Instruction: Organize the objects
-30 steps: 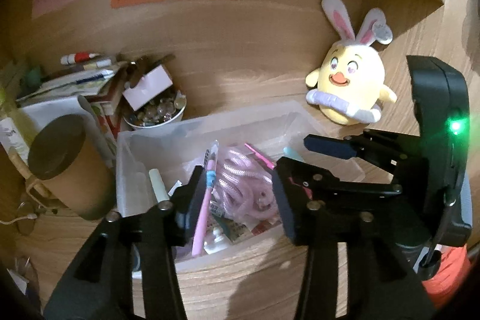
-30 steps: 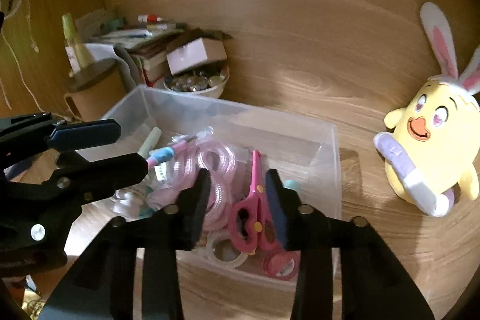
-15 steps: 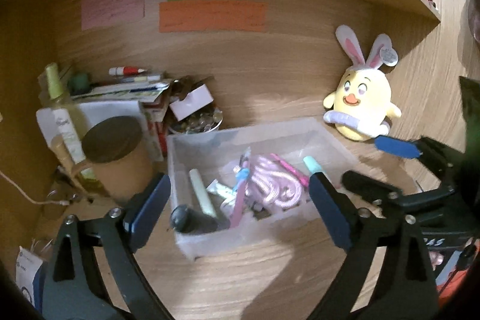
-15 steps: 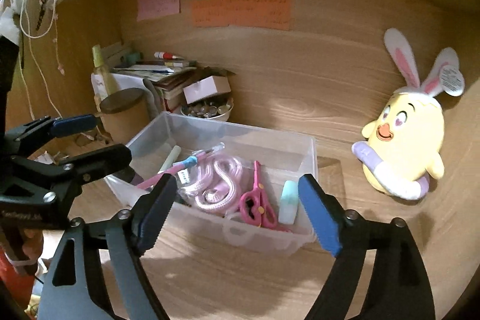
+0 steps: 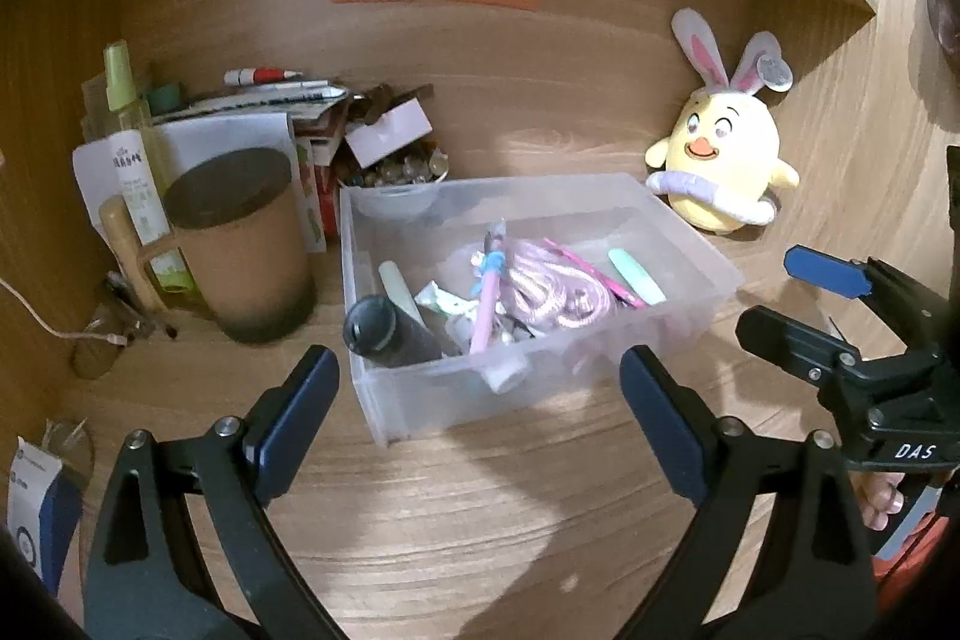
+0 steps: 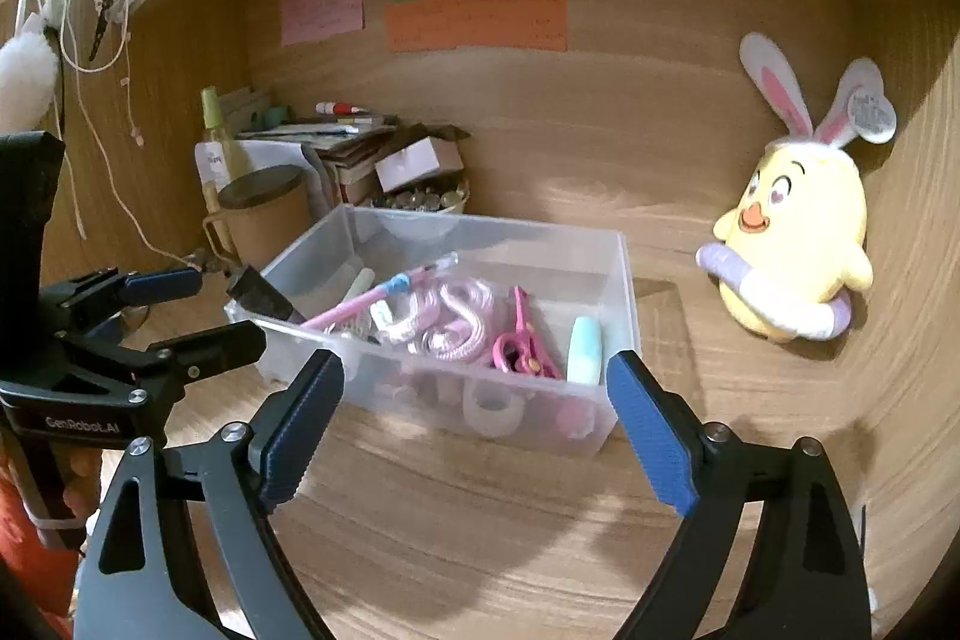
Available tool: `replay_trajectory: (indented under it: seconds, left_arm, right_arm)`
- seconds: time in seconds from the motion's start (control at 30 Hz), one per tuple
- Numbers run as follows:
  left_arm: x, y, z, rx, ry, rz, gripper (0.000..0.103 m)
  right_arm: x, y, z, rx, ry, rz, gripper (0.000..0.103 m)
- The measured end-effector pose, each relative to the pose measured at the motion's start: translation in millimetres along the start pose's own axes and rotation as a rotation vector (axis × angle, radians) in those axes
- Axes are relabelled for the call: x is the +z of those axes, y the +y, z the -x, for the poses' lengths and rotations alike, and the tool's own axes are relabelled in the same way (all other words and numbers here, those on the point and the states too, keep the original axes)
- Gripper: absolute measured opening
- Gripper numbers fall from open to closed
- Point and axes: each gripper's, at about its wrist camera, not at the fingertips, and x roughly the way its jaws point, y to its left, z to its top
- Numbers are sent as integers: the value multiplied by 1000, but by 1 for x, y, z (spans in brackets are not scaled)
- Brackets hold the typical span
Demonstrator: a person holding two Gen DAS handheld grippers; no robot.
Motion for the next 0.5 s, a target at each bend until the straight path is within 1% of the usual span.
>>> replay_trajectory:
  seconds: [0.5]
  left_arm:
    - [-5, -2, 1, -15, 2, 4, 96]
  right_arm:
    - [-9, -5, -6, 10, 28, -30, 88]
